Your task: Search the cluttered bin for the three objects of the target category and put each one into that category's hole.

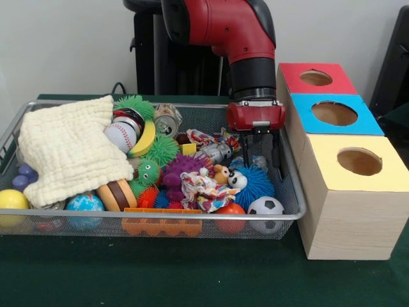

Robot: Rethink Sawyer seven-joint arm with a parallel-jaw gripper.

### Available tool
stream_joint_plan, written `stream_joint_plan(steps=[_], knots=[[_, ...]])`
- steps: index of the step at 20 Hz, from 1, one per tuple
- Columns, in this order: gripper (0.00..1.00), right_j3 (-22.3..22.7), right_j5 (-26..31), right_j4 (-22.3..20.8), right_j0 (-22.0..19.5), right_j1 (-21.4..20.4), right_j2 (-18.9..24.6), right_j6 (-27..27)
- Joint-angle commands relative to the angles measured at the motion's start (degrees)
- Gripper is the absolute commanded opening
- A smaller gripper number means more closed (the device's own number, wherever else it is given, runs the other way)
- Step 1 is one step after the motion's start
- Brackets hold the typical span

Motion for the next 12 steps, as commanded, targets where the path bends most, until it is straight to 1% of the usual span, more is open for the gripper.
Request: stream_joint_plan(steps=[1, 2, 6, 9, 12], knots=[[1.0, -3.78, 23.91, 3.62, -5.55, 13.33, 2.94, 6.24], [1.0, -3.17, 25.38, 2.28, -6.27, 12.18, 3.5, 5.67], [1.0, -1.7, 28.81, -0.82, -8.8, 9.46, 5.03, 3.98], [1.0, -1.36, 30.0, -2.62, -10.51, 8.89, 5.94, 3.34], [1.0, -1.58, 30.12, -3.88, -11.41, 9.23, 6.07, 2.96]])
